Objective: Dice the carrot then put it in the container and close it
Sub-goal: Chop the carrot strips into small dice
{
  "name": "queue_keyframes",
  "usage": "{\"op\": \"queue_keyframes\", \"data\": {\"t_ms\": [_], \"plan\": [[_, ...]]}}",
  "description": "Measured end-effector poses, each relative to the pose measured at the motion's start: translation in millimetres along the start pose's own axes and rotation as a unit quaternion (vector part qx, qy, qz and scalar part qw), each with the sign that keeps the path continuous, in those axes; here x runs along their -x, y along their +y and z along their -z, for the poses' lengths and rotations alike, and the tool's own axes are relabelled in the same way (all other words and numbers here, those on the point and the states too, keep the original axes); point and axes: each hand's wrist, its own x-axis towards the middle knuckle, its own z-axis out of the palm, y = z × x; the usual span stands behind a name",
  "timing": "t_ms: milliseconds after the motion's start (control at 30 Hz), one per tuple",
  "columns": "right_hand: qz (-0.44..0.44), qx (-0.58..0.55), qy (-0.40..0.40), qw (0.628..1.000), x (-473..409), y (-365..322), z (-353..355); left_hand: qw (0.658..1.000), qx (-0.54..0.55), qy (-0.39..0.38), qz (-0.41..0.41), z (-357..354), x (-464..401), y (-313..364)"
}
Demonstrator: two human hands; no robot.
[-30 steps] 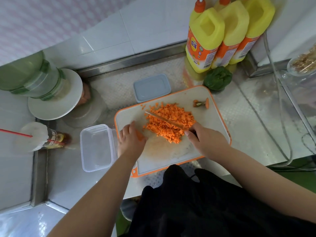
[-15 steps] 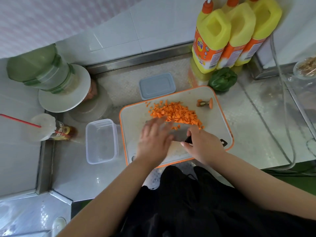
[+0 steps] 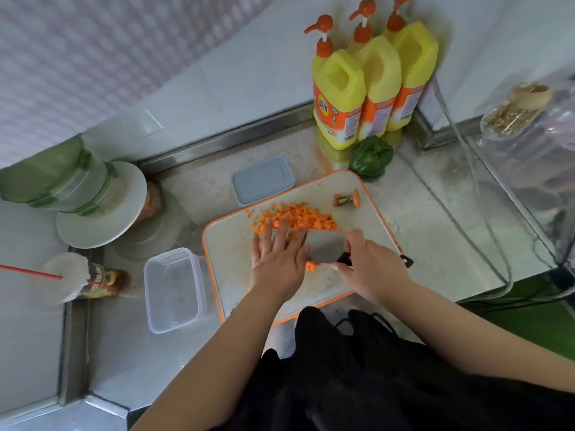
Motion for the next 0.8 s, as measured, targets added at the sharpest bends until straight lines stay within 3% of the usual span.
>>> {"op": "queue_keyframes", "data": {"t_ms": [333, 533, 700, 800], "plan": [[-0.036, -0.011, 0.028, 0.999, 7.2, 31.6, 12.7, 0.996, 0.039, -0.004, 0.074, 12.1, -18.4, -15.2], [-0.087, -0.063, 0.033, 0.994, 13.4, 38.2, 17.7, 0.972, 0.215, 0.052, 0.08, 13.5, -17.6, -19.3], [-0.17, -0.219, 0.018, 0.961, 13.0, 30.6, 20.7, 0.957, 0.258, 0.087, 0.104, 17.1, -13.2, -19.1], [-0.174, -0.277, 0.015, 0.945, 11.0, 25.8, 23.6, 0.946, 0.29, 0.104, 0.098, 22.3, -13.9, -19.6]]}}
